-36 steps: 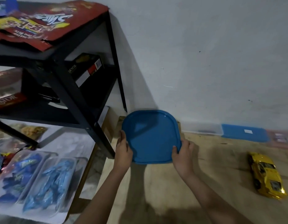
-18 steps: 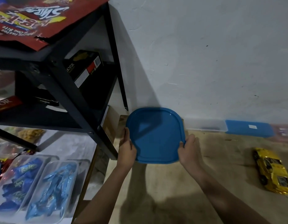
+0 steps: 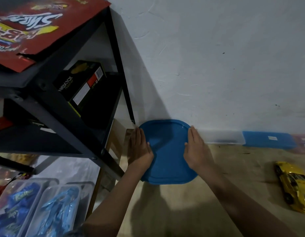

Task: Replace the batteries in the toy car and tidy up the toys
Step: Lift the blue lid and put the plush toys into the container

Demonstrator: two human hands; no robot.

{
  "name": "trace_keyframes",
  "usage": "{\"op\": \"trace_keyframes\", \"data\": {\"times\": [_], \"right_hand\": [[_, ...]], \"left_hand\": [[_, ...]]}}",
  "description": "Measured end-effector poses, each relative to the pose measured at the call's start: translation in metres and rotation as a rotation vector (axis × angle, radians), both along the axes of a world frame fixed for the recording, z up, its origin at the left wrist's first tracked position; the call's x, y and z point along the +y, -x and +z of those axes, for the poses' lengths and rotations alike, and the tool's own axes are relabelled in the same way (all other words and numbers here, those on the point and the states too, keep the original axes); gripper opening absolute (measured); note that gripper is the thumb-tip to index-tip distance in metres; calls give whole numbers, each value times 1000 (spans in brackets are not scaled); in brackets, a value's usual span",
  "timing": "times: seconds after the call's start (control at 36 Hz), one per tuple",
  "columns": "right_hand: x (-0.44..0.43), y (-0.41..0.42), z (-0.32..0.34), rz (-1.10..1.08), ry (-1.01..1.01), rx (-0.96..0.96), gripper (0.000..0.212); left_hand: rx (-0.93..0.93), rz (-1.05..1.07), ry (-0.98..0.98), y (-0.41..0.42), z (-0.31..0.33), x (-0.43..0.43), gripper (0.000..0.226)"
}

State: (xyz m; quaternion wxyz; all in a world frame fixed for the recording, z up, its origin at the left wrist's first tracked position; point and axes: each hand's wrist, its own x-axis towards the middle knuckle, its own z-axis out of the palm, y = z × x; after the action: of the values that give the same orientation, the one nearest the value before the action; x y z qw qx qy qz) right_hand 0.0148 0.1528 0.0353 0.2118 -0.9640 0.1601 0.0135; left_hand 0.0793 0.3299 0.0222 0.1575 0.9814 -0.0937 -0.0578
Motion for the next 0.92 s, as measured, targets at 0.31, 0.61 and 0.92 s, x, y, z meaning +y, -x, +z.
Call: {"op": "trace_keyframes", "data": {"times": [0.31,0.61,0.92], "right_hand": [[-2,-15,-21,56,162,-22,66],[-5,-14,-15,61,16,-36,60],[11,24,-12,-90,-112,-58,63]], "left_hand": [[-75,-115,16,-15,-13,-6,64],[-59,-118,20,-15,-6,-4,64],[51,40,224,32,-1,17,66]]}}
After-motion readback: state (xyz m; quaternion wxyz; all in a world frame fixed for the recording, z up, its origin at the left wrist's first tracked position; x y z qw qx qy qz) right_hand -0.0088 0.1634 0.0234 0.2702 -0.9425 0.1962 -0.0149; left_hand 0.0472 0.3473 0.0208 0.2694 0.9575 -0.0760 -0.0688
